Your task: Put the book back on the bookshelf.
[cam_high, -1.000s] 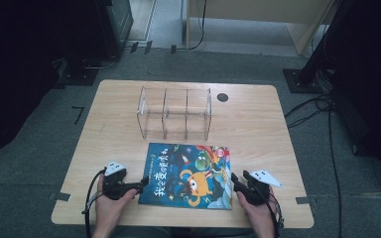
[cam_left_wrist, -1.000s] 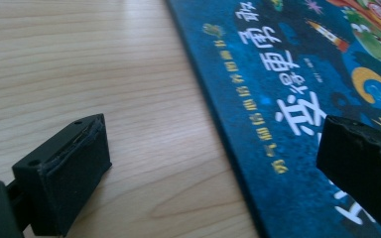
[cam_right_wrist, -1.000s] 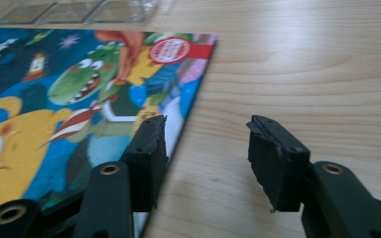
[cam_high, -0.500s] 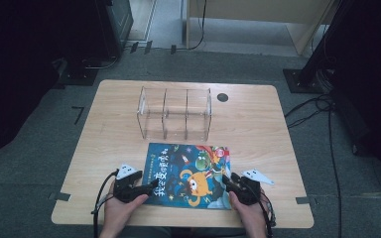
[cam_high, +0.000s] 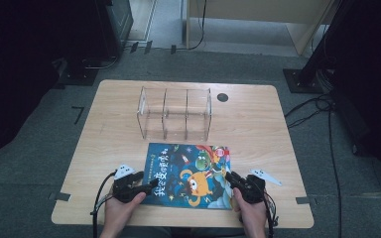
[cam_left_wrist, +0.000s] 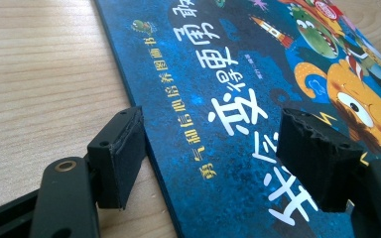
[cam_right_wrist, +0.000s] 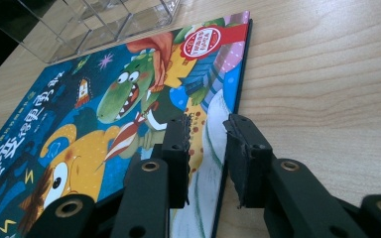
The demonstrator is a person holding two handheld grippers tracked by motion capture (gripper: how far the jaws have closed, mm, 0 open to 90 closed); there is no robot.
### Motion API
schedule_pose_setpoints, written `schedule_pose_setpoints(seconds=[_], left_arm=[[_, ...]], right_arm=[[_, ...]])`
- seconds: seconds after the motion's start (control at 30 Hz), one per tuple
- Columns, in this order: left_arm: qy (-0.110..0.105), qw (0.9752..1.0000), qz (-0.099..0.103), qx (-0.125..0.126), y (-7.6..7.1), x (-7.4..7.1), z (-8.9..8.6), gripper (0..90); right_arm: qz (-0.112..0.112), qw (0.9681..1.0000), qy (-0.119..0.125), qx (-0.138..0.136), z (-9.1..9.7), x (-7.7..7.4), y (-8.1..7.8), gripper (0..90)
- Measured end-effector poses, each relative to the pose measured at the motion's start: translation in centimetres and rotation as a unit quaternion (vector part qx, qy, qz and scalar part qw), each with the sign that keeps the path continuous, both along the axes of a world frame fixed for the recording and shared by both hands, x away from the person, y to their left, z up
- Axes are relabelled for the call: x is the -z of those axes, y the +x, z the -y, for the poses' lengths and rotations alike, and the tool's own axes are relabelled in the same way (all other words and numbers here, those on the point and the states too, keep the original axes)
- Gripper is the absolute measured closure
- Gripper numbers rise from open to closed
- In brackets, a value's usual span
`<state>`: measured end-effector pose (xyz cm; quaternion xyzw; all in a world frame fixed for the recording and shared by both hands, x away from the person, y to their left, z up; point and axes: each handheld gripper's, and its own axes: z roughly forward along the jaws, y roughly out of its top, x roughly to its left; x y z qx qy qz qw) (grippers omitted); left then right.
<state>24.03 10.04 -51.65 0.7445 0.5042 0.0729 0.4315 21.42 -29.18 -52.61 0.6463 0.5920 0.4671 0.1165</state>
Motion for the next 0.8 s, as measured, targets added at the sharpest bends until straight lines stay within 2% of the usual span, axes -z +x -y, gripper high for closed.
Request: schedule_pose_setpoints(seconds=[0.13, 0.27, 0.3, 0.47, 0.67, 0.8], left_arm=[[-0.001, 1.0000, 0.000, 0.001, 0.0, 0.0, 0.0, 27.6], [-0.003, 1.0000, -0.002, 0.001, 0.0, 0.0, -0.1, 27.6], [0.000, 1.0000, 0.001, 0.001, 0.0, 0.0, 0.0, 27.6], [0.000, 1.0000, 0.001, 0.001, 0.0, 0.0, 0.0, 27.4], [-0.002, 1.0000, 0.001, 0.003, 0.0, 0.0, 0.1, 25.0], [-0.005, 1.0000, -0.001, 0.004, 0.0, 0.0, 0.1, 23.3]], right_arm=[[-0.007, 0.9999, 0.014, -0.002, 0.3, 0.1, 0.2, 70.5], [-0.033, 0.9975, 0.062, -0.002, 0.9, 0.2, 0.5, 68.5], [-0.033, 0.9974, 0.064, -0.004, 1.0, 0.2, 0.5, 68.5], [-0.012, 0.9986, 0.051, -0.006, 0.8, -0.3, 0.1, 68.5], [0.011, 0.9975, 0.068, -0.011, 1.1, -0.6, -0.3, 68.6], [0.026, 0.9971, 0.070, -0.015, 1.1, -0.8, -0.5, 69.3]])
